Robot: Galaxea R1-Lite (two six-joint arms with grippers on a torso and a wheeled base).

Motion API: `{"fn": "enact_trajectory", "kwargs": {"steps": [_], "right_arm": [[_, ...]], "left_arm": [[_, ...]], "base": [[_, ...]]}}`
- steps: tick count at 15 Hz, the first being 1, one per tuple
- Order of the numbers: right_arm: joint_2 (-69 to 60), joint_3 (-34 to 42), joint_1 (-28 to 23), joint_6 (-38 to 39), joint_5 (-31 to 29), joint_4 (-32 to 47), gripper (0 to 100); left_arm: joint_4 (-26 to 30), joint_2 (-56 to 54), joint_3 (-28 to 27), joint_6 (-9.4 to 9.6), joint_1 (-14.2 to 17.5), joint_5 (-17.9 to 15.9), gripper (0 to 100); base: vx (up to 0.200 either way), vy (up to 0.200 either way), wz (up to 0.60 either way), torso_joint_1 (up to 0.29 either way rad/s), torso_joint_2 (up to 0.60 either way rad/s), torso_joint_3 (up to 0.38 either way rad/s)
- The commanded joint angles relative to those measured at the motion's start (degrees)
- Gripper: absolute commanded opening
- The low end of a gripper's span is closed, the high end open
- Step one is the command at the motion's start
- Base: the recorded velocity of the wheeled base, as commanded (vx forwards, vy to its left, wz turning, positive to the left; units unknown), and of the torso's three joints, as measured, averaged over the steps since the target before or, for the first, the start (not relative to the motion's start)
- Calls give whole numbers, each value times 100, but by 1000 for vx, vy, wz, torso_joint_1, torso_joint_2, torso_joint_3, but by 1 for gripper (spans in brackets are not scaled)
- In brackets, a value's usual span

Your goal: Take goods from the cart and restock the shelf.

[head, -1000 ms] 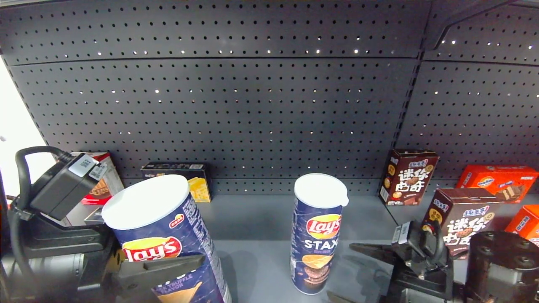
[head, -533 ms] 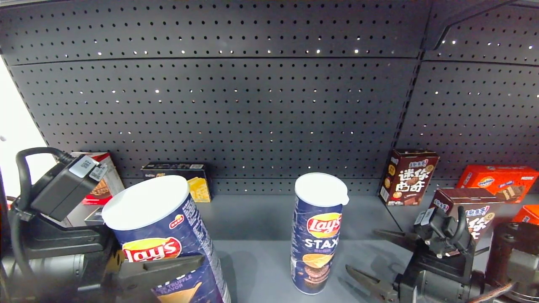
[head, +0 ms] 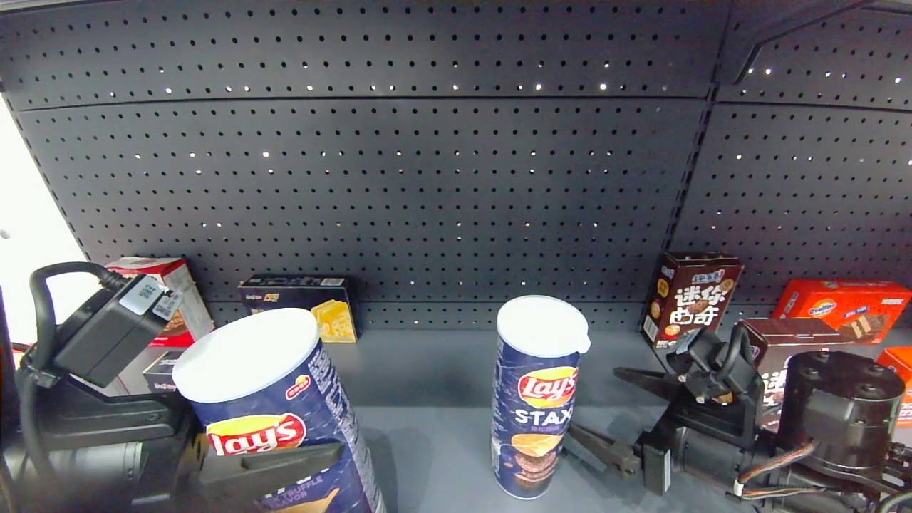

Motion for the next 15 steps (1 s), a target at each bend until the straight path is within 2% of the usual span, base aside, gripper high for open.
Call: {"fn": "enact_trajectory", "kwargs": {"steps": [1,15], "right_arm": [[292,-129,-6,-1,3,-13,100],[2,-173,90,-10,12,-22,100]], "left_arm": [[-1,-21,-11,-1,4,0,0],[-10,-38,-3,-10,4,0,0]], "base": [[0,0,0,0,0,0],[0,0,0,0,0,0]]}}
